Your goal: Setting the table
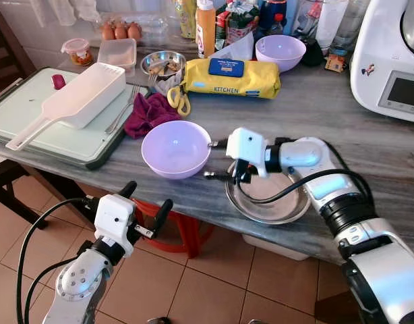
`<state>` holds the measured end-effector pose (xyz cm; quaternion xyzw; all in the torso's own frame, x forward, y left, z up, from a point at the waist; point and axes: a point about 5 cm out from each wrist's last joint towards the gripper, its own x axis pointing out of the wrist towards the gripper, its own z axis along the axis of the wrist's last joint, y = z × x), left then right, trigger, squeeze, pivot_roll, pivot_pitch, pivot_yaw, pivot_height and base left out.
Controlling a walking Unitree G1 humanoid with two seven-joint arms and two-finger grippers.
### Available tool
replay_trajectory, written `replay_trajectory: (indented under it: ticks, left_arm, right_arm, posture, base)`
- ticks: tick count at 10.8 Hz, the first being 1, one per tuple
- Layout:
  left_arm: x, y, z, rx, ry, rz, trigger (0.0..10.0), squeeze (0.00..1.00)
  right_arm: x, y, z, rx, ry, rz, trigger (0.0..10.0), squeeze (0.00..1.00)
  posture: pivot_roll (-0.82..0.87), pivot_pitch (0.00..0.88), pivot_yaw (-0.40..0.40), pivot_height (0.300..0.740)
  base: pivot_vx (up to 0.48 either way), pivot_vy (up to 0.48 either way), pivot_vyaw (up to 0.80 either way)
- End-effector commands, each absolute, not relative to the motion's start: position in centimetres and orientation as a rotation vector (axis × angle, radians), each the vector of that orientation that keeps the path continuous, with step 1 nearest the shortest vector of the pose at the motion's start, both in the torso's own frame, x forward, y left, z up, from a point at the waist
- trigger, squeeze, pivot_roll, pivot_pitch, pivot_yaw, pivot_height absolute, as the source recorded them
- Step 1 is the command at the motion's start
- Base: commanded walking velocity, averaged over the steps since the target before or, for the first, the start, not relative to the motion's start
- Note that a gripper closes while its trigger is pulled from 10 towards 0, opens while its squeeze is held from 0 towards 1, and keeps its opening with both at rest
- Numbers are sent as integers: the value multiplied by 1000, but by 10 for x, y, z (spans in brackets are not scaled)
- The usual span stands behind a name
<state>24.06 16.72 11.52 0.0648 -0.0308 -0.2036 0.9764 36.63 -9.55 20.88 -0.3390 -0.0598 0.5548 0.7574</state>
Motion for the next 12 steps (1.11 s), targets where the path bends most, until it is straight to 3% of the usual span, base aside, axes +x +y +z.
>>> replay_trajectory:
  ticks: [1,8,11,12]
  left_arm:
    - [241,170,115,141,-53,-403,10000,0]
    - [256,151,119,106,-82,-450,10000,0]
    - [261,147,117,95,-82,-459,10000,0]
    - [265,146,117,93,-81,-456,10000,0]
  right_arm:
    - [366,-96,227,-724,-242,1145,10000,1000]
    - [328,-112,238,-570,-417,842,10000,1000]
    - [281,-130,203,-393,-230,876,10000,1000]
    - [269,-138,199,-385,-181,890,10000,863]
  posture:
    - [-97,152,69,740]
    - [-136,143,94,740]
    - [-160,141,98,740]
    - [-176,140,100,740]
  base:
    - [0,0,0]
    - [0,0,0]
    - [0,0,0]
    - [0,0,0]
